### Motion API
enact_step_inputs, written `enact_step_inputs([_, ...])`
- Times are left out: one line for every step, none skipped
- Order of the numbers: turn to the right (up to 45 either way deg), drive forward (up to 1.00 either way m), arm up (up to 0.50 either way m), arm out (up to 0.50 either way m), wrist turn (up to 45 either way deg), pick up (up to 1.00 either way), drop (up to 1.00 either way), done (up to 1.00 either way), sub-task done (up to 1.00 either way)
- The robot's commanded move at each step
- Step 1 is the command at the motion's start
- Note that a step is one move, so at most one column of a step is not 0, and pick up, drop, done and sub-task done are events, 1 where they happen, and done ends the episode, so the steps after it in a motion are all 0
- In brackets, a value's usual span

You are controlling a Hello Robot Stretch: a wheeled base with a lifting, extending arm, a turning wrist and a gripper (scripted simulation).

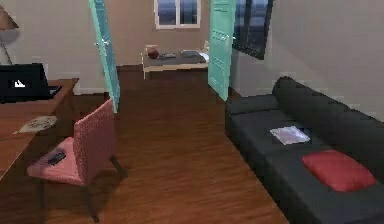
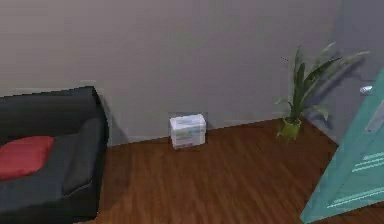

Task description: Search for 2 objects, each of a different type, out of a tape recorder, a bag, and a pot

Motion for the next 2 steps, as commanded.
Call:
enact_step_inputs([0.0, 1.0, 0.0, 0.0, 0.0, 0.0, 0.0, 0.0, 0.0])
enact_step_inputs([-9.0, 0.0, 0.0, 0.0, 0.0, 0.0, 0.0, 0.0, 0.0])
